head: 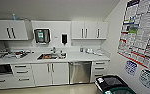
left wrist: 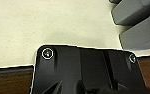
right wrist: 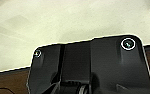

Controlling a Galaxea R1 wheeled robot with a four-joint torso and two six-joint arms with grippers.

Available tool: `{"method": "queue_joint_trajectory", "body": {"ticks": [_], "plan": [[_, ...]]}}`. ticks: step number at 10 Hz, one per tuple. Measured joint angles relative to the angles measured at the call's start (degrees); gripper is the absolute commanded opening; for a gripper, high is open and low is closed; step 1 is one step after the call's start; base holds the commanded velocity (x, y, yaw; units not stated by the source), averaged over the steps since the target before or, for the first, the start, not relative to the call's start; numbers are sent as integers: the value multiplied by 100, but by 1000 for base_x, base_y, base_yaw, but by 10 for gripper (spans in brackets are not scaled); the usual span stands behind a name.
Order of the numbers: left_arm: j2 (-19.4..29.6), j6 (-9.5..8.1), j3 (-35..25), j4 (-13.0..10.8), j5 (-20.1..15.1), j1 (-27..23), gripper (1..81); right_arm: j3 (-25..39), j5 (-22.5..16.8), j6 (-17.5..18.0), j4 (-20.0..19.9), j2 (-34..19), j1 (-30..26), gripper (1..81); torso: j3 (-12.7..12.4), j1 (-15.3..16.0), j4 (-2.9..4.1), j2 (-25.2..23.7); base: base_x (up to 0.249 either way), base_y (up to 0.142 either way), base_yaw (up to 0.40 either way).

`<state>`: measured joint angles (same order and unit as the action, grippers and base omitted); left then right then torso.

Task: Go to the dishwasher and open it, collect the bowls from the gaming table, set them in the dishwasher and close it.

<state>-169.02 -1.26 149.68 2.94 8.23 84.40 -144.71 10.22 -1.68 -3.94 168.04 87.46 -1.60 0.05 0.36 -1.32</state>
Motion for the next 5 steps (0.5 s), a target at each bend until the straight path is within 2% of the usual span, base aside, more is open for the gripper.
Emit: {"method": "queue_joint_trajectory", "body": {"ticks": [2, 5], "plan": [[-5, -1, -17, 0, -49, 94, 811, -21, -35, 0, 4, -50, 102, 811, -2, -13, 0, -5, 138, 0, 0], [-94, -1, -65, -10, 20, -38, 811, -62, 34, 0, 4, -108, -17, 811, -2, -5, 0, -2, 128, 0, 0]]}}
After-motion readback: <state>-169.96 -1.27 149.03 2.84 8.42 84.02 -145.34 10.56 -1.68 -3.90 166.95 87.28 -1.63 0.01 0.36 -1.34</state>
